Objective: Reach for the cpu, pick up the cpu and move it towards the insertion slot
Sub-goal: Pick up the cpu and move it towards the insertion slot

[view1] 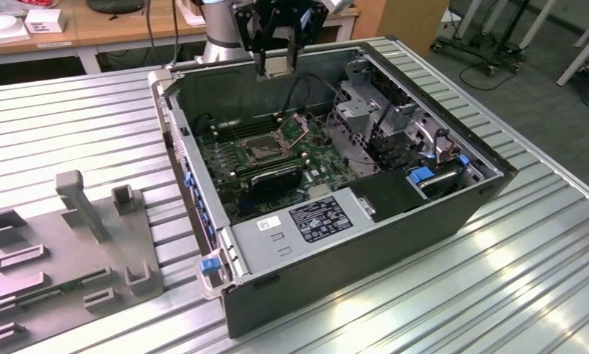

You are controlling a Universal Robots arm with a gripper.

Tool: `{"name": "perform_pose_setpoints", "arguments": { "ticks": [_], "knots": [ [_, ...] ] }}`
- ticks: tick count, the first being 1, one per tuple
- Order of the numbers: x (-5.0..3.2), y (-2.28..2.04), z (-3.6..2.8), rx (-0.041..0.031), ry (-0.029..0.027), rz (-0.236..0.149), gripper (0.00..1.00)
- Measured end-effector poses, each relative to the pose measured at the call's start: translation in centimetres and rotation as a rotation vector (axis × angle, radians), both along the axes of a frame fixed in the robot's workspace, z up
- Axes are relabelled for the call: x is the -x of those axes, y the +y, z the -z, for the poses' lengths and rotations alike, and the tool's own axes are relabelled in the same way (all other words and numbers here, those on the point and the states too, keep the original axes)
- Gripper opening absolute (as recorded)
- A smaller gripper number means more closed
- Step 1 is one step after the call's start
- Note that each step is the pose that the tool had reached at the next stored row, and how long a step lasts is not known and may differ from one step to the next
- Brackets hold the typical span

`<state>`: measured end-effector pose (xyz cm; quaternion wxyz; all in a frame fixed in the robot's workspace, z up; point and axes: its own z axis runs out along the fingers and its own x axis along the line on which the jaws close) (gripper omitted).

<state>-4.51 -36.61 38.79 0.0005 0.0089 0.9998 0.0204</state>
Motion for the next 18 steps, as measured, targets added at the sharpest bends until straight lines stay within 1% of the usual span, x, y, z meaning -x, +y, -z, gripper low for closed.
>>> {"name": "perform_pose_setpoints", "arguments": {
  "ticks": [2, 3, 5, 6, 7, 8, 10, 13, 18],
  "knots": [
    [-0.05, 0.38, 0.15, -0.0004, -0.0001, 0.000, 0.55],
    [-0.06, 0.51, 0.24, -0.0022, 0.0000, 0.000, 0.55],
    [-0.05, 0.69, 0.44, -0.0137, 0.0000, 0.000, 0.55],
    [-0.05, 0.85, 0.54, -0.0176, 0.0000, 0.000, 0.55],
    [-0.05, 1.07, 0.60, -0.0190, 0.0000, 0.000, 0.55],
    [-0.05, 1.31, 0.66, -0.0196, 0.0000, 0.000, 0.55],
    [-0.06, 1.97, 0.76, -0.0197, 0.0000, 0.000, 0.55],
    [-0.05, 3.17, 0.90, -0.0196, 0.0000, 0.000, 0.55],
    [-0.05, 4.43, 1.19, -0.0207, 0.0000, -0.001, 0.55]
  ]
}}
